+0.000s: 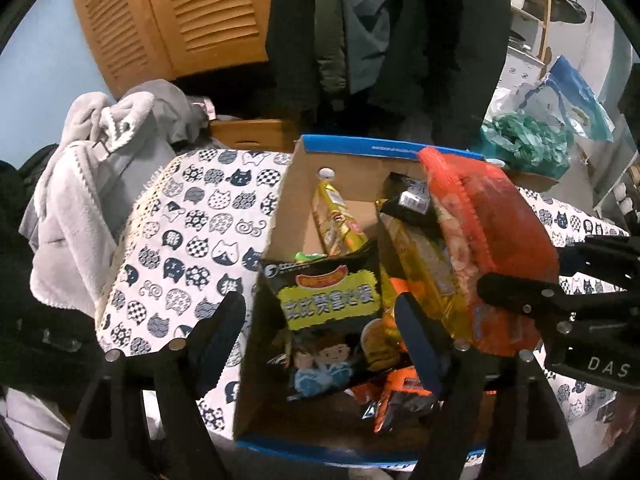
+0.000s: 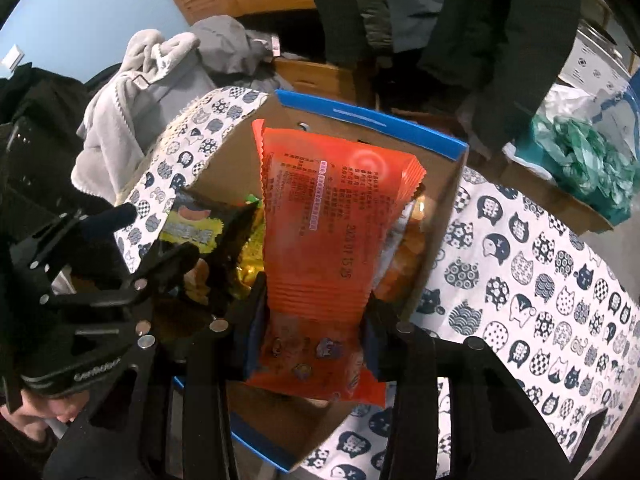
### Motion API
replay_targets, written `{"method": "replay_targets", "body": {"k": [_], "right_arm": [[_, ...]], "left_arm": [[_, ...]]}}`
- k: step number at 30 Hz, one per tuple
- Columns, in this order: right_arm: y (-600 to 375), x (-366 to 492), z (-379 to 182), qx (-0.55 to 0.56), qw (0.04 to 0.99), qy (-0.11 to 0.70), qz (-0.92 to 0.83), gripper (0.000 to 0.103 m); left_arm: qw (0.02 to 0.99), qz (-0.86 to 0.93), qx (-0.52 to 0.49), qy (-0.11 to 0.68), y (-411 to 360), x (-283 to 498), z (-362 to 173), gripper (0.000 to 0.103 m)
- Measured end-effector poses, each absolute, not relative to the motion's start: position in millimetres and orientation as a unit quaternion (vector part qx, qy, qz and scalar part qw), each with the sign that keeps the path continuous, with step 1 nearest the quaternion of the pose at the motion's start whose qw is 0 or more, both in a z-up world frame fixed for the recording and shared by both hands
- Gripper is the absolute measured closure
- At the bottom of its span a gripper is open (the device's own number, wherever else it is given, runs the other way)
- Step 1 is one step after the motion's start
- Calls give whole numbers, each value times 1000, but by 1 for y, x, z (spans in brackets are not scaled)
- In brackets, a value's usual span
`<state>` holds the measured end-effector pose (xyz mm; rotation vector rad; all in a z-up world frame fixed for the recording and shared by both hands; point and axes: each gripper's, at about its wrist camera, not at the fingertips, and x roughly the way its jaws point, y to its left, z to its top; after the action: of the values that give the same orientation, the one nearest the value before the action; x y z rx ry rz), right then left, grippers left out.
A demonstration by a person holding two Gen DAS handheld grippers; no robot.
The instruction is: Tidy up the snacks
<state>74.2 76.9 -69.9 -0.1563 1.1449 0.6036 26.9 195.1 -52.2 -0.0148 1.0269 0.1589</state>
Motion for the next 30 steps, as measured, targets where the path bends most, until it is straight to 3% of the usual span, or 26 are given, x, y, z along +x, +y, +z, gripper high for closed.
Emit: {"method": "replay_targets", "body": {"k": [9,11,16,20,30], "right_arm": [[70,61,-61,-68,805,511,293,42],[64,61,-54,-59,813,503,287,34],[48,51,-38,-41,830,488,267,33],[37,34,-19,-51,851,458,251,23],[9,-10,5,-68,877,413,237,21]], "left_arm": [[882,81,2,463,194,7,-30,17],[886,72,-2,459,190,4,-23,17],[892,58,11,448,180,-7,-16,15],[895,55,6,442,179,-15,-11,15],[904,63,-22,423,188,-30,-2,8]]}}
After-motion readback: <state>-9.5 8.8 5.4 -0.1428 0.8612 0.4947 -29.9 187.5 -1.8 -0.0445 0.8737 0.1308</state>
